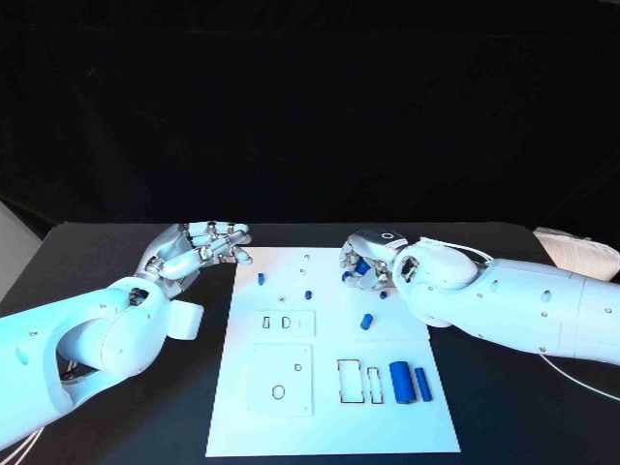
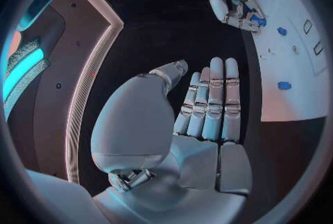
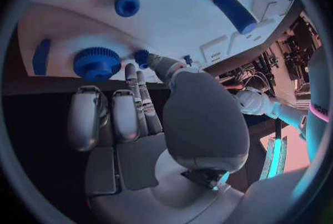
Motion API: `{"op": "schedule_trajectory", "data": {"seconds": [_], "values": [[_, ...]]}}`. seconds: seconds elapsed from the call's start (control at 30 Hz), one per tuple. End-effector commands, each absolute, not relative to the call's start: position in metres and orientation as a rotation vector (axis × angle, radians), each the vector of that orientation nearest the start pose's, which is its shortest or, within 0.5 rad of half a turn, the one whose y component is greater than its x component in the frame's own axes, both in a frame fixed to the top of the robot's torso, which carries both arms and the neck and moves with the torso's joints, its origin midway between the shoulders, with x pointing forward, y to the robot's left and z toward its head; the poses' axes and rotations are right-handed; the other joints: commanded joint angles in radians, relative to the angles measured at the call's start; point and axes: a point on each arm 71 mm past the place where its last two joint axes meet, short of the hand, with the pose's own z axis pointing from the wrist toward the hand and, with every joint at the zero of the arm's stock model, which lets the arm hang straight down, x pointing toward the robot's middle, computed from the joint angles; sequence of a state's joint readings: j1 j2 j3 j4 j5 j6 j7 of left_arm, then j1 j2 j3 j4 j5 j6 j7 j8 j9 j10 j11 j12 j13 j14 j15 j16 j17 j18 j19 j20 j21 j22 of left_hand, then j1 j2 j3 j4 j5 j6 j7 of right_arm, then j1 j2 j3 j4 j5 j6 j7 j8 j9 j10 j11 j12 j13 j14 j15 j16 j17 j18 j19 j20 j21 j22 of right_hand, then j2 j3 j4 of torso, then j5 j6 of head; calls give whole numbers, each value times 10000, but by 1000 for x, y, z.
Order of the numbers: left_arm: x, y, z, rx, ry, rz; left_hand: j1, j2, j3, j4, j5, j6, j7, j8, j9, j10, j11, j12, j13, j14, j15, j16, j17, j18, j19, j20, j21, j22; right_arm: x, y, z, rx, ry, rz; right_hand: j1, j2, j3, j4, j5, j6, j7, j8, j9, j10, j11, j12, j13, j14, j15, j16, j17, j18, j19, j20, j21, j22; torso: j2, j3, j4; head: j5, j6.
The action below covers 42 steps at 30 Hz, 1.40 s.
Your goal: Assemble the parts on the task board
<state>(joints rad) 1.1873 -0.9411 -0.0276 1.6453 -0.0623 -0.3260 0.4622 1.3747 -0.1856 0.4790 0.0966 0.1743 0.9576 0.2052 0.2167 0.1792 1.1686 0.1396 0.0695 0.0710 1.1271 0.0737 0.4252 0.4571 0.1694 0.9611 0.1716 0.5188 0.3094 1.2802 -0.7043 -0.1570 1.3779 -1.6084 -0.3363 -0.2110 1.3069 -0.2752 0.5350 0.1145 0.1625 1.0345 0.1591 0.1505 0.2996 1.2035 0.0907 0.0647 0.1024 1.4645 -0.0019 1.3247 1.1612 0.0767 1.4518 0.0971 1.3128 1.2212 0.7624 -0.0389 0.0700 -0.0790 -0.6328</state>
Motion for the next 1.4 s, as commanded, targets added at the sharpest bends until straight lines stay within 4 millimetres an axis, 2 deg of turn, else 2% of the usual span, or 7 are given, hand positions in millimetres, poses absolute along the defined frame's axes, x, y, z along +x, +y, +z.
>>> {"op": "schedule_trajectory", "data": {"seconds": [0.03,0.4,0.67,0.87,1.1,1.17,1.4], "values": [[465,219,-162,-10013,13769,-16177,-115,-24,20,39,-39,-86,-1,-38,13,-84,-4,-48,0,-59,18,58,9,52,-69,0,46,16,513,-176,-194,-3280,16323,4160,102,16,1,-2,40,82,-22,48,14,77,-36,27,12,357,33,61,-23,-77,-16,28,19,11,36,-5,13,12,-1],[465,218,-162,-10033,13820,-16172,-140,-20,17,55,-38,-106,7,-47,12,-106,3,-49,1,-70,23,76,33,54,-87,7,67,32,511,-173,-197,-3277,16373,4266,173,111,114,19,105,228,-90,130,88,283,-101,54,35,348,-13,108,-44,-96,6,1,135,171,79,-18,10,-17,-157],[465,219,-162,-10054,13818,-16118,-135,14,38,61,-32,-118,9,-51,14,-129,5,-48,3,-82,24,99,62,59,-107,12,96,53,511,-174,-196,-3026,16071,4347,550,448,546,-196,136,603,-296,422,361,857,-313,124,177,370,-188,258,10,-157,102,-143,424,565,104,-26,8,-25,-141],[465,220,-162,-10065,13816,-16087,-126,34,52,60,-29,-122,10,-52,16,-137,5,-45,5,-91,24,110,77,62,-117,14,112,64,509,-175,-191,-2711,15524,4513,805,652,710,-536,118,926,-441,739,684,1299,-486,207,361,367,-328,307,-25,-228,222,-270,714,961,114,-29,32,15,-94],[466,221,-162,-10087,13827,-16041,-111,50,65,48,-33,-129,13,-53,19,-149,4,-40,8,-62,15,157,115,76,-103,10,168,99,505,-173,-187,-2475,15190,4655,730,646,691,-602,88,932,-466,822,826,1380,-509,185,439,359,-353,313,-64,-300,349,-304,977,1318,124,-32,31,96,-88],[466,221,-163,-10089,13834,-16041,-121,52,48,27,-42,-144,5,-50,36,-177,-21,-25,21,180,-53,496,340,115,130,-50,585,340,505,-172,-185,-2388,15086,4671,706,637,685,-599,90,922,-469,825,840,1379,-510,175,447,355,-354,304,-88,-309,363,-306,1006,1358,117,-37,32,109,27],[467,221,-163,-10097,13830,-16016,-157,24,76,28,-41,-173,2,-50,64,-208,-16,-22,33,-47,-53,729,569,90,122,-109,1159,718,507,-171,-179,-2008,14647,4585,672,628,683,-595,87,899,-471,828,864,1369,-510,155,458,347,-354,291,-121,-324,391,-309,1063,1434,137,-36,27,106,158]]}}
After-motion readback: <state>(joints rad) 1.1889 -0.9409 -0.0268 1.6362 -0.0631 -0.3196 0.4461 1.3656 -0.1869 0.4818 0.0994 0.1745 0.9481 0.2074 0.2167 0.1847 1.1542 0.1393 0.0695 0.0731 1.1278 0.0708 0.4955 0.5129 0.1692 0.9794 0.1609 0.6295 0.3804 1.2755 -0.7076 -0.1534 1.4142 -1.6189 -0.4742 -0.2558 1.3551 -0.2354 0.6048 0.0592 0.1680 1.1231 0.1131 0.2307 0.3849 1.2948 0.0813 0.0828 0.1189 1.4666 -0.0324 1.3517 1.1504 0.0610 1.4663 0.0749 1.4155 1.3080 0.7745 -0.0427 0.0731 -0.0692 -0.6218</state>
